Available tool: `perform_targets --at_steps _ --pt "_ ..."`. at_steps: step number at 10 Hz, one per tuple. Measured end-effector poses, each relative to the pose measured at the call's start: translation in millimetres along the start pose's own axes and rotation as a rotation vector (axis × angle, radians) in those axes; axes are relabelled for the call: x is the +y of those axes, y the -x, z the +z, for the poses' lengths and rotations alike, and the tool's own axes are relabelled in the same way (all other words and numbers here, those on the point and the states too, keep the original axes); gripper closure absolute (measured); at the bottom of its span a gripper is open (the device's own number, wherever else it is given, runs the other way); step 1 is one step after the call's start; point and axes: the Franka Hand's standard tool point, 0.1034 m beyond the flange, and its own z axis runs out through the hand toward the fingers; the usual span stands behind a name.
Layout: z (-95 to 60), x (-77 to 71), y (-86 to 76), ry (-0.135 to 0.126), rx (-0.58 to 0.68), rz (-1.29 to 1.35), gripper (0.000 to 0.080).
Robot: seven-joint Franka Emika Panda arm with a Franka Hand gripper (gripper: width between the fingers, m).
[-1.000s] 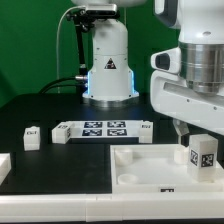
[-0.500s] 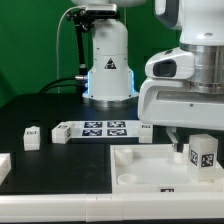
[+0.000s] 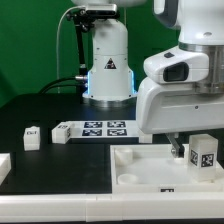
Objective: Assemble one leg
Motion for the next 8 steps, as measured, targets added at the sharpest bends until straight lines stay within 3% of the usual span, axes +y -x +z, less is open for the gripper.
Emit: perform_targets --at_steps 1,2,4,8 --pt "0.0 -0.1 0.0 0.000 0.000 0.012 0.0274" --pt "0.0 0.0 0.0 0.000 0.000 0.012 0.0274" --pt "0.1 -0.1 0.0 -0.001 0.000 0.056 0.0511" --pt "0.1 -0.3 0.0 -0.005 -0.001 0.345 0.0510"
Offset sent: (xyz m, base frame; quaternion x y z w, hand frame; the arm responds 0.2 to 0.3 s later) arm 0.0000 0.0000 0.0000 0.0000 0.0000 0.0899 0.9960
